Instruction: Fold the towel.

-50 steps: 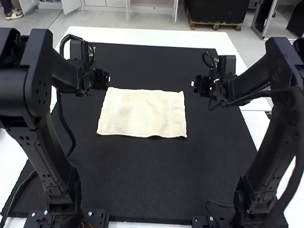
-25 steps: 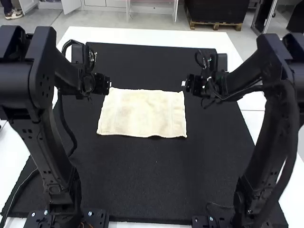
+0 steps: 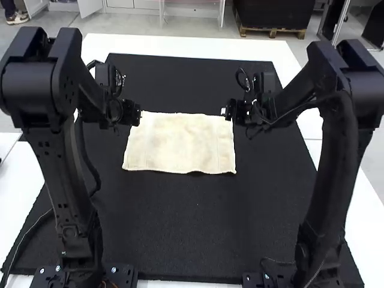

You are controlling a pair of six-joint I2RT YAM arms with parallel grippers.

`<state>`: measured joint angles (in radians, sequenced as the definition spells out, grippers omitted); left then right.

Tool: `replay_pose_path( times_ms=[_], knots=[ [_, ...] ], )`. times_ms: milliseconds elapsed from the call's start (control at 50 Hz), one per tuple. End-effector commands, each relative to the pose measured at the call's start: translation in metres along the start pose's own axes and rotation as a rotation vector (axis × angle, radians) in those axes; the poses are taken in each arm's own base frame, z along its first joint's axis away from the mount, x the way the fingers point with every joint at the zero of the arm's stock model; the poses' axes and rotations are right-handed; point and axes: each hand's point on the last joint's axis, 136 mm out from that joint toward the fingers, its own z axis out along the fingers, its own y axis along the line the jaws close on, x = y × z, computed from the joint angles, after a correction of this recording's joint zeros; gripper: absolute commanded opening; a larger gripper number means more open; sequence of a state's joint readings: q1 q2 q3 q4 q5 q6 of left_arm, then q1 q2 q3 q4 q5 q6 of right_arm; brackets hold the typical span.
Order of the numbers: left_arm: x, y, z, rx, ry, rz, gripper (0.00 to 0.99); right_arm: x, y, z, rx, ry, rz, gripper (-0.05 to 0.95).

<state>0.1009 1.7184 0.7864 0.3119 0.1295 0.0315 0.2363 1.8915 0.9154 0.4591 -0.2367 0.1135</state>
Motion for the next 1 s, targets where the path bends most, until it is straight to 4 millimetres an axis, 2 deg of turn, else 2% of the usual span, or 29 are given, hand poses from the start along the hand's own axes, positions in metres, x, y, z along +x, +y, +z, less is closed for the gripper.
replay_pose_path(
  times_ms=[0,200,580,740,980],
  knots=[
    [-0.008,0.005,0.009,0.002,-0.014,0.011,0.961,-0.007,0.005,0.009,-0.019,-0.012,-0.003,0.92],
    [-0.010,0.007,0.018,0.002,-0.020,0.022,0.961,0.001,0.001,0.020,-0.017,0.004,-0.005,0.92],
    [0.001,0.008,0.038,0.005,-0.005,0.027,0.959,0.010,-0.006,0.039,-0.011,0.021,-0.001,0.92],
    [0.006,0.008,0.044,0.005,-0.005,0.027,0.959,0.008,-0.007,0.045,-0.012,0.017,-0.003,0.92],
    [0.000,0.008,0.051,0.009,-0.033,0.023,0.957,0.006,-0.012,0.053,-0.009,0.008,-0.003,0.92]
  ],
)
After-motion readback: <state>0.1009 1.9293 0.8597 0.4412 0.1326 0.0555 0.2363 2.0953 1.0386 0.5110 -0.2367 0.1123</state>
